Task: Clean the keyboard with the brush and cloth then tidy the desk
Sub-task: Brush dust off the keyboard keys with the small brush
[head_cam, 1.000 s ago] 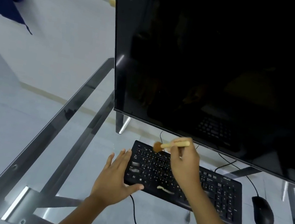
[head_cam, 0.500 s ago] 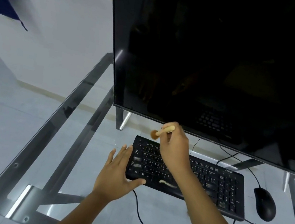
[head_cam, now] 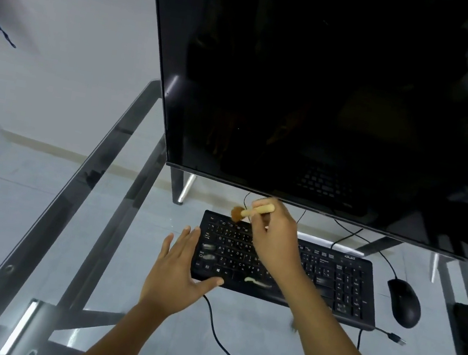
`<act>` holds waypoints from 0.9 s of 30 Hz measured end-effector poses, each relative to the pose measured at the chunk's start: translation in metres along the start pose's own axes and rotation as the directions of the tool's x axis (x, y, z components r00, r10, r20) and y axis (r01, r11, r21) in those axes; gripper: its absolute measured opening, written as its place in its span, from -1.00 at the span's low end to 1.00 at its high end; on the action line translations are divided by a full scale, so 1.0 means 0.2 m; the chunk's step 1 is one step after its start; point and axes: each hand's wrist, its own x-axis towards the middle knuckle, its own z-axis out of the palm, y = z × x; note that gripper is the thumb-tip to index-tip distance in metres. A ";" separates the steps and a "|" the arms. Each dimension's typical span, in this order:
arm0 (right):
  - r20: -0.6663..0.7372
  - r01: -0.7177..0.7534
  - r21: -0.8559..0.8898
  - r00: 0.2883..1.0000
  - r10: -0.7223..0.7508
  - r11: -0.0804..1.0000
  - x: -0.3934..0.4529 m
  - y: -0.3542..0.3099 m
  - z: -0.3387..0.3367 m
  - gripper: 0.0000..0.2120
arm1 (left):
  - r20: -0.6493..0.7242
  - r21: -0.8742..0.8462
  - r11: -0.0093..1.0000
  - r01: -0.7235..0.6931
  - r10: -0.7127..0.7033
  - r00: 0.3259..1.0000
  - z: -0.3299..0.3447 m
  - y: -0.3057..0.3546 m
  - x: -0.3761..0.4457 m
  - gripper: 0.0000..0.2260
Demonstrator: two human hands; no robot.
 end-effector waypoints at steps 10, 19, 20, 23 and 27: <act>0.157 0.050 -0.045 0.987 -0.043 0.998 -0.04 -0.04 -0.04 -0.90 | -0.002 -0.039 0.998 0.047 -0.047 0.999 -0.02 0.02 0.01 -0.11; 0.312 0.047 -0.143 0.950 0.000 0.989 -0.14 -0.03 -0.09 -0.91 | 0.046 -0.051 0.997 0.053 -0.051 0.998 -0.01 -0.02 0.00 -0.05; 0.278 0.055 -0.190 0.961 -0.001 0.980 -0.16 -0.03 -0.08 -0.91 | 0.050 -0.051 0.997 0.057 -0.054 0.997 0.00 -0.02 0.00 -0.03; 0.058 0.004 -0.144 0.998 0.004 0.990 -0.20 -0.04 -0.09 -0.95 | 0.050 -0.066 0.997 0.042 -0.038 0.998 -0.02 0.00 0.01 -0.02; 0.283 0.001 -0.104 0.959 0.029 0.995 -0.29 -0.06 -0.01 -0.94 | 0.023 -0.058 0.998 0.025 -0.023 0.999 -0.02 0.00 0.00 -0.03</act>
